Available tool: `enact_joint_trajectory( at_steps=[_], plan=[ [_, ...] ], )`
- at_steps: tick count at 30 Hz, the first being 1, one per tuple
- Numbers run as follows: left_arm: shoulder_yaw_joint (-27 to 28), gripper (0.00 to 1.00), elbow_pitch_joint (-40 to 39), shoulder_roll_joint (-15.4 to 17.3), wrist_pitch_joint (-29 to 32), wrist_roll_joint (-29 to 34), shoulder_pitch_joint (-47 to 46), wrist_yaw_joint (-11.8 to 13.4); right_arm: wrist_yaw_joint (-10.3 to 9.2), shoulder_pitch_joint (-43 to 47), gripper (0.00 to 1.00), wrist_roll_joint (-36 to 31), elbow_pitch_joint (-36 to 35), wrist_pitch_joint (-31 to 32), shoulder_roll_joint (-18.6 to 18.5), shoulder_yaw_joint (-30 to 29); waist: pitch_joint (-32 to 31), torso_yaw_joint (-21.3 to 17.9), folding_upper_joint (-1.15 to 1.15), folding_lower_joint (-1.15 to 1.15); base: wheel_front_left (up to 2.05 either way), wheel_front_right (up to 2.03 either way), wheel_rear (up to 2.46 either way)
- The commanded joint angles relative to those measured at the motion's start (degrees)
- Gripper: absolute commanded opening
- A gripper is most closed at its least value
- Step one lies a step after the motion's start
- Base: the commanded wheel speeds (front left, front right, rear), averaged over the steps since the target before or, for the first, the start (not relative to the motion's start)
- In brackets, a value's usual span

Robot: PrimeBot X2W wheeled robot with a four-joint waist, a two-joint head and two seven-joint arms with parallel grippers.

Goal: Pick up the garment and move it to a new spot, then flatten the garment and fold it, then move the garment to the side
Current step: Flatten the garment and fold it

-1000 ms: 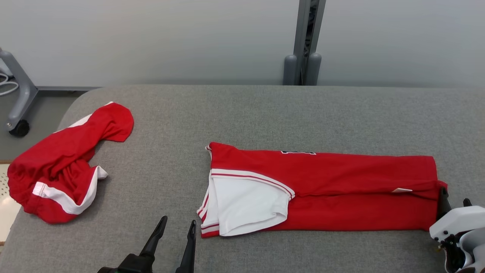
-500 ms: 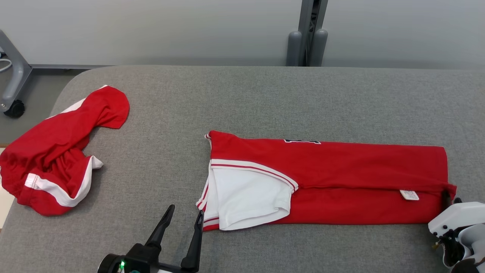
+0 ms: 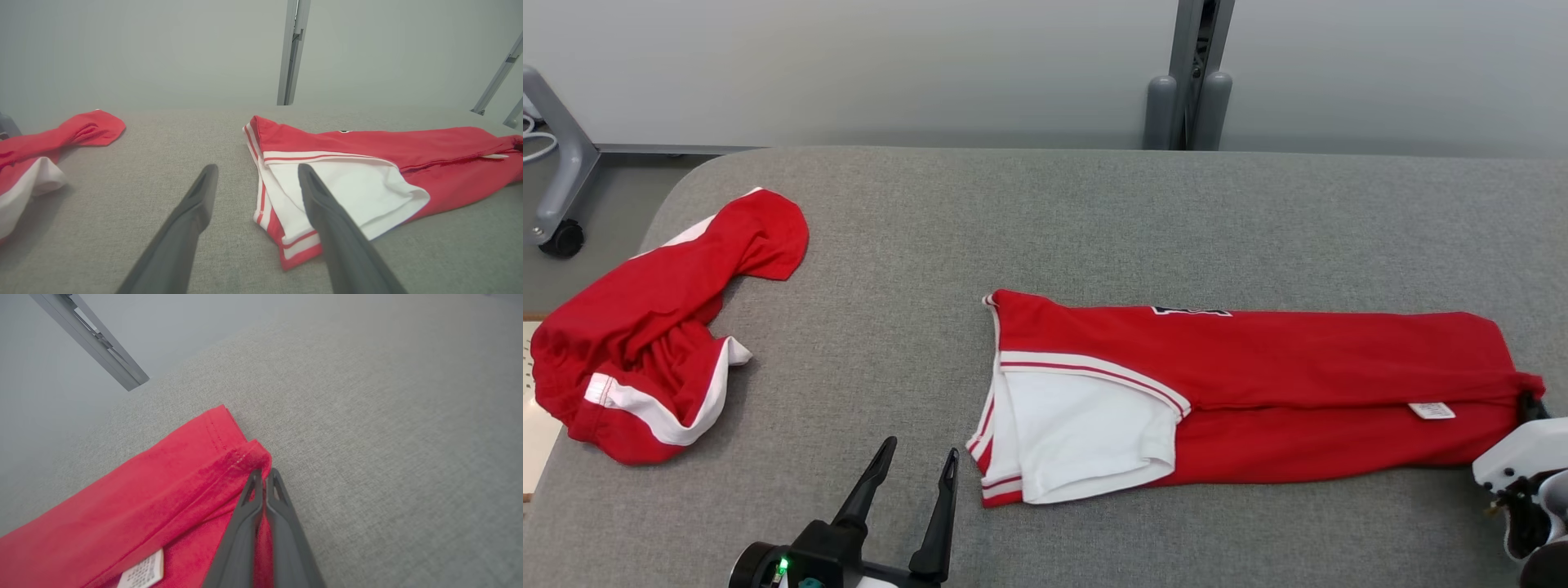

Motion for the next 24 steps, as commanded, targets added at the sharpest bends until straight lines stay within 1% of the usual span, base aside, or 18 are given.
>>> enact_joint_trajectory(
  at_steps=[1, 5, 9, 11, 14, 17, 21, 24],
  plan=[
    [0.41, 1.0, 0.04, 0.14, -0.23, 0.56, -0.31, -0.46, -0.04, -0.96, 0.0, -0.29, -0.78, -0.71, -2.09, 0.6, -0.19, -0.09, 0.0, 0.0, 0.0, 0.0, 0.0],
    [0.92, 1.0, -0.27, 0.34, -0.23, 0.63, 0.06, -0.36, -0.04, -1.58, 0.0, 0.49, -1.35, -0.57, -5.21, 1.75, -0.37, -0.55, 0.0, 0.0, 0.0, 0.0, 0.0],
    [1.08, 1.0, -0.46, 0.38, -0.23, 0.75, 0.06, -0.43, -0.04, -2.59, 0.0, -0.12, -2.1, -0.16, -8.89, 2.88, -0.25, -1.18, 0.0, 0.0, 0.0, 0.0, 0.0],
    [1.22, 1.0, -0.38, 0.35, -0.23, 0.73, -0.13, -0.46, -0.03, -3.25, 0.0, -0.41, -2.48, 0.34, -9.31, 4.0, -0.24, -1.5, 0.0, 0.0, 0.0, 0.0, 0.0],
    [1.23, 1.0, -0.15, 0.26, -0.23, 0.59, -0.31, -0.54, -0.03, -4.04, 0.0, 0.31, -3.4, 0.92, -8.53, 5.27, -0.36, -1.75, 0.0, 0.0, 0.0, 0.0, 0.0],
    [1.17, 1.0, 0.15, 0.03, -0.23, 0.27, -0.35, -0.65, -0.03, -4.6, 0.0, 2.18, -6.69, 1.43, -6.48, 8.36, -0.69, -2.09, 0.0, 0.0, 0.0, 0.0, 0.0],
    [0.99, 1.0, 0.76, -0.19, -0.23, -0.07, 0.02, -0.78, -0.03, -2.46, 0.0, 6.04, -13.66, 3.28, -2.87, 14.38, -1.58, -2.19, 0.0, 0.0, 0.0, 0.0, 0.0],
    [0.98, 1.0, 1.02, -0.36, -0.23, -0.3, 0.37, -0.85, -0.03, 0.31, 0.0, 8.84, -20.34, 5.19, -1.36, 18.81, -2.55, -1.74, 0.0, 0.0, 0.0, 0.0, 0.0]
  ],
)
